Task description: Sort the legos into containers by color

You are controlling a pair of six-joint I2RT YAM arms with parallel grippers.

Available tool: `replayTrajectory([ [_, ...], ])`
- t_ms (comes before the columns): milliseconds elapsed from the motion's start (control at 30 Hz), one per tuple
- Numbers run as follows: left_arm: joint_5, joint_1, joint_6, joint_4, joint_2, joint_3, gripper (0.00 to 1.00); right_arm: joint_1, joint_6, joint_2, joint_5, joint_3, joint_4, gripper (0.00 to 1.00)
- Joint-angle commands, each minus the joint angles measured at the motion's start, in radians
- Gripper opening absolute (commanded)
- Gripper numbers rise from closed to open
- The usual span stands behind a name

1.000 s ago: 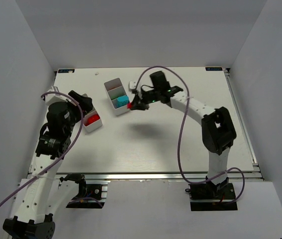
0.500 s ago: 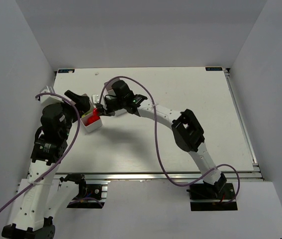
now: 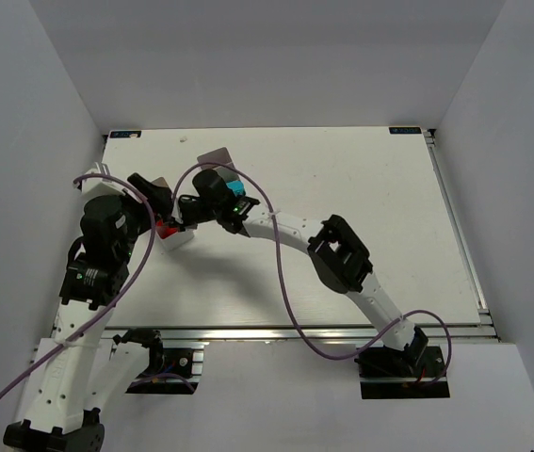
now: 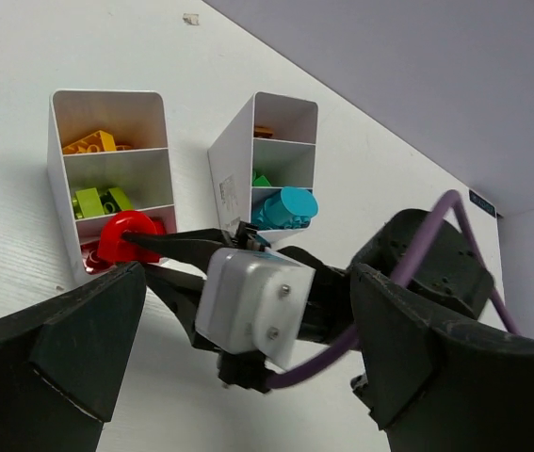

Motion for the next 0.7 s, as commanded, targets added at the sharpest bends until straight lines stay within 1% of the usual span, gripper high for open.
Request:
replayTrajectory([
  [0, 0.018, 0.006, 0.026, -0.012, 0.003, 0.026, 0.98, -0.001, 0.01, 0.033, 0.037, 0.038, 0.047, 0.0],
  [200, 0.024, 0.006, 0.046, -0.014, 0.006, 0.026, 0.98, 0.01, 0.001, 0.066, 0.076, 0.048, 0.069, 0.02],
  [300, 0.024, 0.006, 0.059, -0.017, 0.012, 0.032, 0.98, 0.014, -0.002, 0.077, 0.092, 0.058, 0.075, 0.08],
  [400, 0.025, 0.006, 0.072, -0.022, 0.015, 0.035, 0.98, 0.017, -0.002, 0.082, 0.098, 0.061, 0.075, 0.25],
  [467, 0.021, 0.006, 0.081, -0.025, 0.018, 0.041, 0.98, 0.017, -0.004, 0.082, 0.096, 0.06, 0.069, 0.32],
  [500, 0.022, 0.006, 0.082, -0.023, 0.02, 0.04, 0.98, 0.019, -0.004, 0.083, 0.096, 0.057, 0.067, 0.39],
  [600, 0.021, 0.006, 0.085, -0.026, 0.02, 0.04, 0.98, 0.022, -0.005, 0.079, 0.098, 0.043, 0.069, 0.49],
  [667, 0.021, 0.005, 0.087, -0.028, 0.018, 0.038, 0.98, 0.024, -0.004, 0.077, 0.098, 0.038, 0.07, 0.52],
])
